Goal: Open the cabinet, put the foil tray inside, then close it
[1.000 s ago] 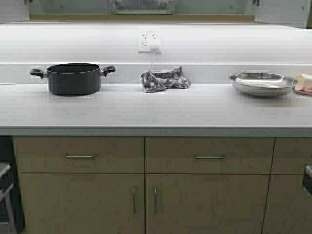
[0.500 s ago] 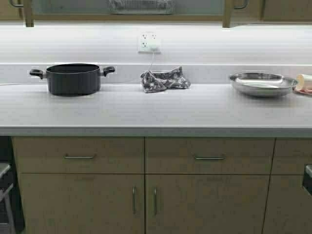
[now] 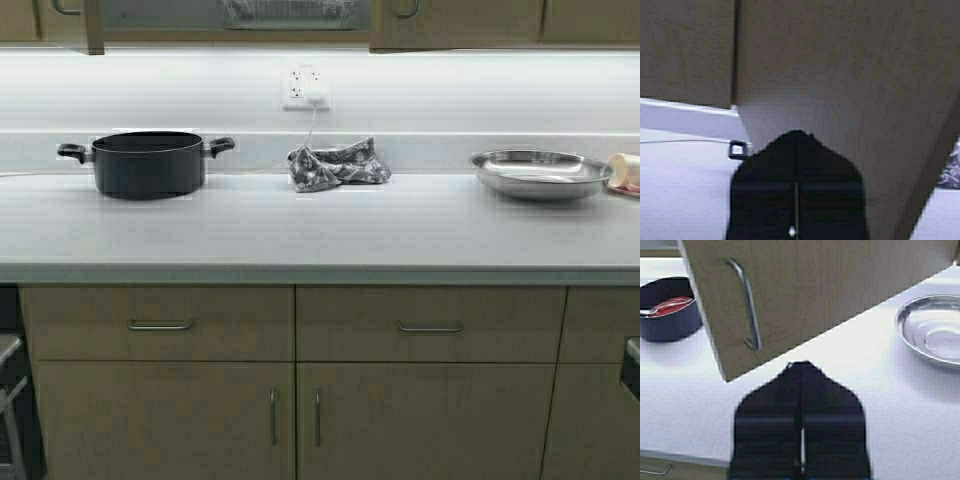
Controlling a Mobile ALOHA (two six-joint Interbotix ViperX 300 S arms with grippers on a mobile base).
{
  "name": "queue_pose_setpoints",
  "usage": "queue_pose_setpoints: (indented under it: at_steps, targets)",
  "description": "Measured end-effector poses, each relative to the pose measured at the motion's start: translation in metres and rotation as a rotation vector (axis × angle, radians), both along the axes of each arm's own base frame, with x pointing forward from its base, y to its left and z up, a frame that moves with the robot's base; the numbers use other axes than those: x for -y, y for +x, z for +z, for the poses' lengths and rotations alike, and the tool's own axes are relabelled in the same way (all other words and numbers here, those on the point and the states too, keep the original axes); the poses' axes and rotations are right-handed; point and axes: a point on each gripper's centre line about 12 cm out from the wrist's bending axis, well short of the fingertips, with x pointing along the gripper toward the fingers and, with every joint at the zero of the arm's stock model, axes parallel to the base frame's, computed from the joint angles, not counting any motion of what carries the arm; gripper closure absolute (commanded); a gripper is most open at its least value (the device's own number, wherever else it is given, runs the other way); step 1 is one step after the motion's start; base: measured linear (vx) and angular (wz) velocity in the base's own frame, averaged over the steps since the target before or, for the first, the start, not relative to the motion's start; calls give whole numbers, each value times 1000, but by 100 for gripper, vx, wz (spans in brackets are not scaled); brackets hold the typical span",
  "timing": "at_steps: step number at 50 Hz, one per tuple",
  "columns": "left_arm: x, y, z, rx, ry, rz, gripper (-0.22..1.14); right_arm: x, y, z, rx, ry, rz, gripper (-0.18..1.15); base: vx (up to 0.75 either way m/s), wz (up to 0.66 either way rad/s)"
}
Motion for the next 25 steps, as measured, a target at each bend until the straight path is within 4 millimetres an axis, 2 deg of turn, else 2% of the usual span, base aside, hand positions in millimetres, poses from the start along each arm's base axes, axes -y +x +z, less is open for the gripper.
queue_pose_setpoints:
  at_steps: [5, 9, 18, 25]
  targets:
    - [24, 16, 1, 2, 6, -56, 87, 0, 0, 0, 1, -4, 0, 90, 6, -3]
    - [26, 29, 4, 14, -1, -63, 87, 2, 0, 0, 1, -1, -3, 90, 8, 0]
    - [49, 57, 6, 22, 4, -109, 87, -1, -2, 1, 3, -1, 5, 90, 9, 3]
    - [84, 64, 7, 29, 3, -180, 87, -1, -2, 2, 8, 4, 6, 90, 9, 3]
